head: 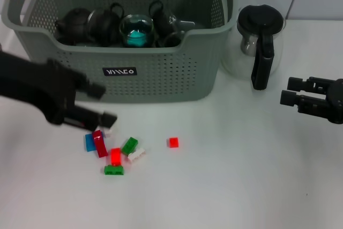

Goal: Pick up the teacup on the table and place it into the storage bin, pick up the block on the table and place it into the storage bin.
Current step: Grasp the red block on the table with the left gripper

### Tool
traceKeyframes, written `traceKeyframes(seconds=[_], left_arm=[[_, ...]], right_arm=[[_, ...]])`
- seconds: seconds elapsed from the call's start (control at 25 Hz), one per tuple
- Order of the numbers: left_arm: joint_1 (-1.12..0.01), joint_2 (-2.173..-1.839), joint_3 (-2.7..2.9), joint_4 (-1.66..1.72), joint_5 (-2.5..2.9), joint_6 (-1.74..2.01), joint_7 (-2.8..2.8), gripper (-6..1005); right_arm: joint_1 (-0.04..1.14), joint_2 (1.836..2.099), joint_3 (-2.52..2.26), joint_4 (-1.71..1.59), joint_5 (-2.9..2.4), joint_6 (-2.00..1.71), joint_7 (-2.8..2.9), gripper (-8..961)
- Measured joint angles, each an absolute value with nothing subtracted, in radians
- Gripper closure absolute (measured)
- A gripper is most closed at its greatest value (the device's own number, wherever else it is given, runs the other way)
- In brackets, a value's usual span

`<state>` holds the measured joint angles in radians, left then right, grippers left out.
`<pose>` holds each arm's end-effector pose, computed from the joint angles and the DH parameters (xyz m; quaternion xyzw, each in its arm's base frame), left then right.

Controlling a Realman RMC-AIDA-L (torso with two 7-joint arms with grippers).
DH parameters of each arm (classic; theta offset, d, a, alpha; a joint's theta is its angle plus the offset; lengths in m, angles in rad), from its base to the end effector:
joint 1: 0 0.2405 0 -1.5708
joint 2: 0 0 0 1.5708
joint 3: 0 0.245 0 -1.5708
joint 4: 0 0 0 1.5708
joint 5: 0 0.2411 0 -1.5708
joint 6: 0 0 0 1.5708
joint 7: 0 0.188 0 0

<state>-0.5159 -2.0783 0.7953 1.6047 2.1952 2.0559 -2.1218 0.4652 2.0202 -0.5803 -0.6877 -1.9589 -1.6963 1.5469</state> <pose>-0.1600 0.3279 0.0884 -0.9717 -0.2155 -0.0375 0.0894 0.2737 0.3502 0.0192 -0.9002 0.2937 0.2947 0.1283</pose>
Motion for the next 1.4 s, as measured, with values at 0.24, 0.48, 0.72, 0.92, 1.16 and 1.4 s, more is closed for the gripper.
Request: traceKeyframes(seconds=[0.24,0.48,0.72,0.92,1.16,1.4], left_arm=[[-0.522,-2.133,0.914,1.606,2.447,2.037,-2.118,307],[-0.515,-2.167,1.074,1.59,2.593,1.971,-2.115,309],[-0.519,-2.169,1.237,1.502,2.642,1.855,-2.149,309],[-0.515,-2.171,1.37,1.48,2.667,1.729,-2.178,309],[-0.509,-2.172,1.481,1.467,2.713,1.673,-2.183,309],[-0.508,-2.172,1.553,1.443,2.768,1.612,-2.206,310]], right_arm=[[0.465,2.02,-0.581,-0.687,-1.959,-1.697,1.553,346],[0.465,2.02,-0.581,-0.688,-1.959,-1.697,1.555,346],[0.467,2.02,-0.581,-0.688,-1.96,-1.697,1.555,347],[0.468,2.02,-0.579,-0.687,-1.96,-1.697,1.555,347],[0.467,2.02,-0.576,-0.687,-1.96,-1.696,1.555,347],[0.465,2.02,-0.573,-0.687,-1.96,-1.696,1.555,347]])
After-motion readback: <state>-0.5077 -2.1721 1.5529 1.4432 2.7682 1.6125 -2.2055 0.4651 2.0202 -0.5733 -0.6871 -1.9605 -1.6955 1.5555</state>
